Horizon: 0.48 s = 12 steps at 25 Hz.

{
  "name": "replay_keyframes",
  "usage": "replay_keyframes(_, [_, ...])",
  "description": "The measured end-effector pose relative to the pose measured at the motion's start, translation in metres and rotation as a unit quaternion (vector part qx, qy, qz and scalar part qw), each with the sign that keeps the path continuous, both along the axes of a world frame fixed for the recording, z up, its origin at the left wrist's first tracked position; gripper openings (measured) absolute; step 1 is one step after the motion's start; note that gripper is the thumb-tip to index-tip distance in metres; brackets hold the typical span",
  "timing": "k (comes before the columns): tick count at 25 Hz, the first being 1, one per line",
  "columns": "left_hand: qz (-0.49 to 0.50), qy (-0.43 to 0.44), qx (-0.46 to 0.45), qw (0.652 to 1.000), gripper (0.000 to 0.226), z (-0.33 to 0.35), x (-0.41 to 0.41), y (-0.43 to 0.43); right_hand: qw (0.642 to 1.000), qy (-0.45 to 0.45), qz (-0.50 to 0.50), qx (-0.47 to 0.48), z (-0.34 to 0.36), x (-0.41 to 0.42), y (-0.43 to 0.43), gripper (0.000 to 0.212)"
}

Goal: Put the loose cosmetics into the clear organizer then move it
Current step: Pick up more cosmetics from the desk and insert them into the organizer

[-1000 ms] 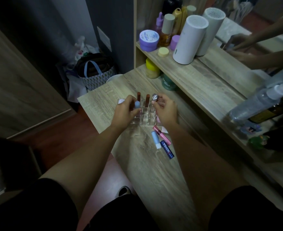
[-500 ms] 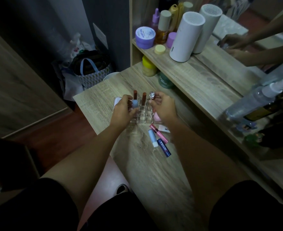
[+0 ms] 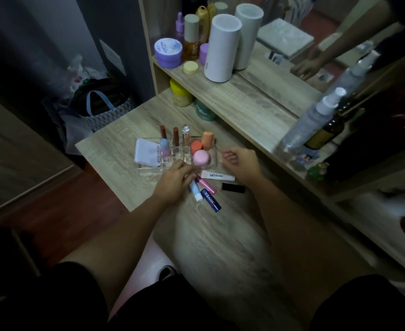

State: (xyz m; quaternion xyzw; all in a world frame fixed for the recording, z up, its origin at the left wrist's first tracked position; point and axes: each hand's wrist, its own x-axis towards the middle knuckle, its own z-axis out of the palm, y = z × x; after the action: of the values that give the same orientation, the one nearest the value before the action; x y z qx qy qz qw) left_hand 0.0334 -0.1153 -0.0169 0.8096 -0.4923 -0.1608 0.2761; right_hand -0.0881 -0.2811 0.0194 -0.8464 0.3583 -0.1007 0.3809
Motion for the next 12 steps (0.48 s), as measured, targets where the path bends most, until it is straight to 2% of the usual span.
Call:
replay_keyframes(3, [-0.079,-0.052,0.084,0.992,0.028,0.0,0.001,-0.015,0.994,0.1,0.039,-0.018,-0.011,-0.021,0.001,0.024])
replay_keyframes(6, [-0.114,-0.097,0.14,0.979,0.03,0.003,0.003,-0.026,0.98,0.181,0.085,-0.02,-0.019,-0.023,0.005,0.026])
replay_keyframes(9, [-0.129,-0.138,0.173,0.967,0.029,0.007,0.005,-0.032,0.964,0.216,0.138,-0.071,-0.021,-0.014,0.008,0.03])
replay_keyframes(12, [-0.134,-0.138,0.198,0.961,0.029,0.01,0.008,-0.037,0.962,0.217,0.145,-0.085,-0.026,-0.007,0.01,0.028])
